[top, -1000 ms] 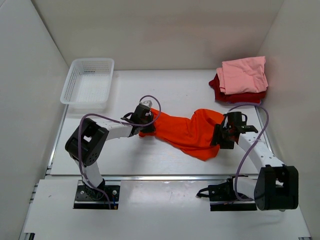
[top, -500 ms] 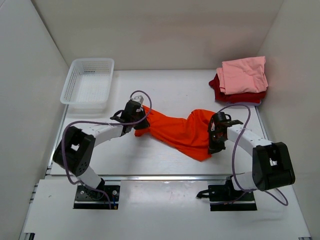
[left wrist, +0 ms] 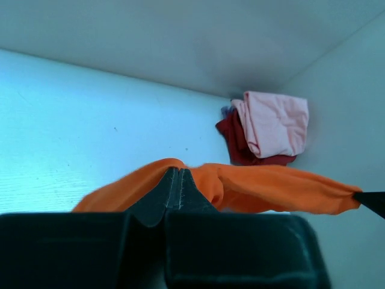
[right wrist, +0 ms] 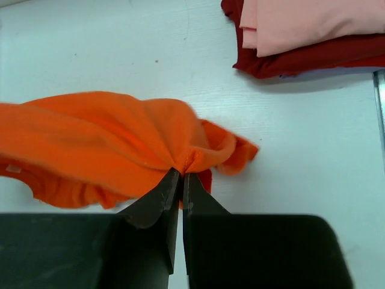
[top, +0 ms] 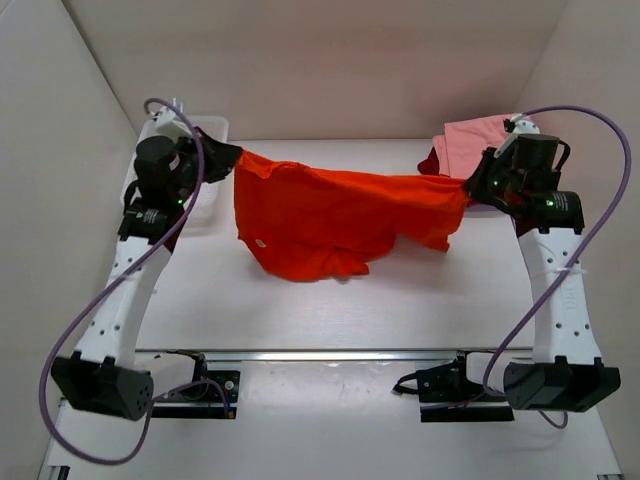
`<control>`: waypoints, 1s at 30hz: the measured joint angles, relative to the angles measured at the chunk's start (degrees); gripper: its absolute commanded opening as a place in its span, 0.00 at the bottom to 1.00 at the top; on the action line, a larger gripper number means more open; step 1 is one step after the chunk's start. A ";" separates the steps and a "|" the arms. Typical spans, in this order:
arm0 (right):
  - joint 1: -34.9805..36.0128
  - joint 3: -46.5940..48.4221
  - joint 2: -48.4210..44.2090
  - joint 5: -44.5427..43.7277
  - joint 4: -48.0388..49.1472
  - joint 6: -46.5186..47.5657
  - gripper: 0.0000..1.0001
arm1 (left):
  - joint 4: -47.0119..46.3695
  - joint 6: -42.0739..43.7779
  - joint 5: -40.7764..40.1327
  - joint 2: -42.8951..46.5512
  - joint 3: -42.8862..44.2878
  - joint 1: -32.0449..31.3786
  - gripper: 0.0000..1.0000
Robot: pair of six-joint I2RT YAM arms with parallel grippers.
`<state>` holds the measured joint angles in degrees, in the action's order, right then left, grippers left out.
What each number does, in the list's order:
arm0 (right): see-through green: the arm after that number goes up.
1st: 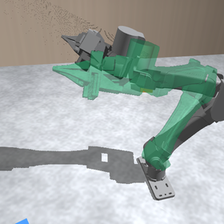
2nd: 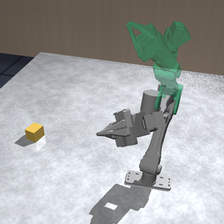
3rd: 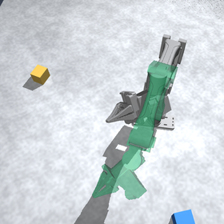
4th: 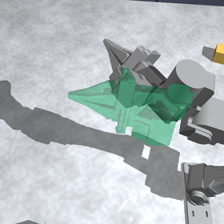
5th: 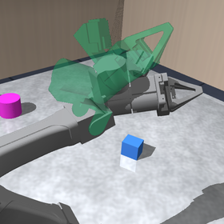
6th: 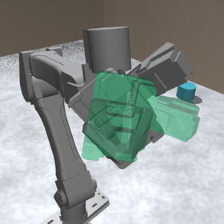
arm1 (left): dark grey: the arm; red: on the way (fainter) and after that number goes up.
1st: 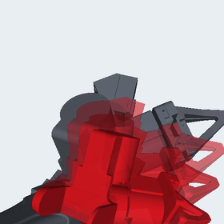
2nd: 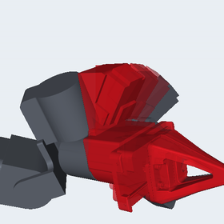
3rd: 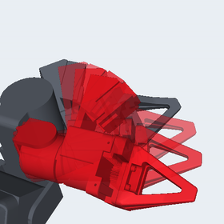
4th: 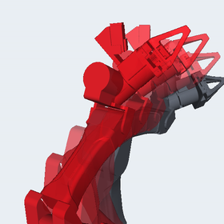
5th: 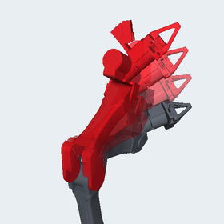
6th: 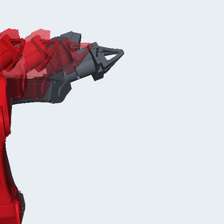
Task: Fold and stack the t-shirts
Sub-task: Flatten out the tshirt
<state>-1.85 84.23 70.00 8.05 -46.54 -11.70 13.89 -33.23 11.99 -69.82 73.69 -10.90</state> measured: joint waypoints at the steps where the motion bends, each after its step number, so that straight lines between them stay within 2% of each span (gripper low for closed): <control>1: -0.17 0.42 -0.83 -0.09 -0.92 0.17 0.01 | 0.79 0.02 0.13 1.70 0.22 0.74 0.00; 6: 0.13 2.47 -7.58 3.17 -7.13 0.37 0.00 | 7.65 0.81 0.11 9.88 3.98 0.24 0.00; 11: 0.57 9.33 -14.62 5.84 -7.65 0.28 0.00 | 10.34 2.56 -2.86 14.60 10.49 -0.28 0.00; 18: 0.28 18.62 -22.82 5.29 -5.68 -0.55 0.00 | 14.99 6.73 -9.07 15.56 30.47 -5.53 0.00; 21: 0.11 19.98 -23.76 5.16 -4.28 -0.79 0.00 | 15.23 7.98 -11.28 15.39 35.67 -6.82 0.00; 25: -1.31 13.68 -22.80 7.89 -0.57 -1.38 0.00 | 13.46 9.33 -12.41 14.56 35.43 -6.56 0.00; 30: -4.13 -5.66 -17.53 13.22 8.20 -4.28 0.00 | 8.50 9.92 -11.54 7.74 25.35 -4.87 0.00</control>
<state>-5.98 78.56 52.47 21.28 -38.35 -15.99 22.39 -23.31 0.45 -62.08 99.04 -15.77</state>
